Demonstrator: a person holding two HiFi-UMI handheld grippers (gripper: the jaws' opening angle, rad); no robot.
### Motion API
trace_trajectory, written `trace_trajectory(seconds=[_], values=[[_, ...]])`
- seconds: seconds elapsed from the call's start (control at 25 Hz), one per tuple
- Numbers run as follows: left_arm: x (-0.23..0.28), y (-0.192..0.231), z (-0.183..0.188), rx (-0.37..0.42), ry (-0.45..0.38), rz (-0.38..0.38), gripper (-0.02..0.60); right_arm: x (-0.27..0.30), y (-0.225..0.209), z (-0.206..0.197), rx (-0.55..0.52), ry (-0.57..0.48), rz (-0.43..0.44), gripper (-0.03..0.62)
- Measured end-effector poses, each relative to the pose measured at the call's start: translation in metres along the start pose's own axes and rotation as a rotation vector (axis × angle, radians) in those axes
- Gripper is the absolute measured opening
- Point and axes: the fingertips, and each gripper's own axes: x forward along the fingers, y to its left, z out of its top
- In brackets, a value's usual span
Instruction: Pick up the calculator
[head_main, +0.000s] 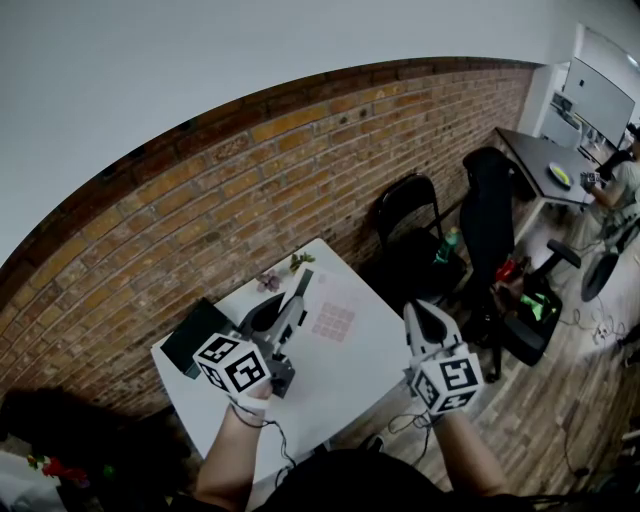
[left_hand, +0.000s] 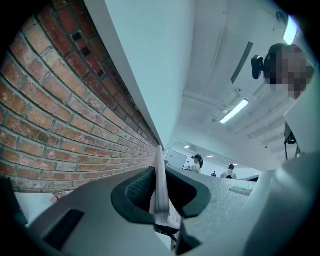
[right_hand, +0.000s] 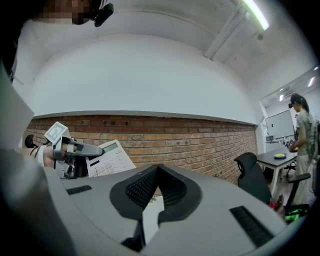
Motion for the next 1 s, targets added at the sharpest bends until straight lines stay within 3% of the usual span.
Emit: trace_trajectory(seconds=[1.0], values=[[-0.015, 0.006, 0.0, -0.011, 0.013, -0.016, 0.054, -0.002, 0.021, -0.001, 0.002, -0.002, -0.005, 0.004]])
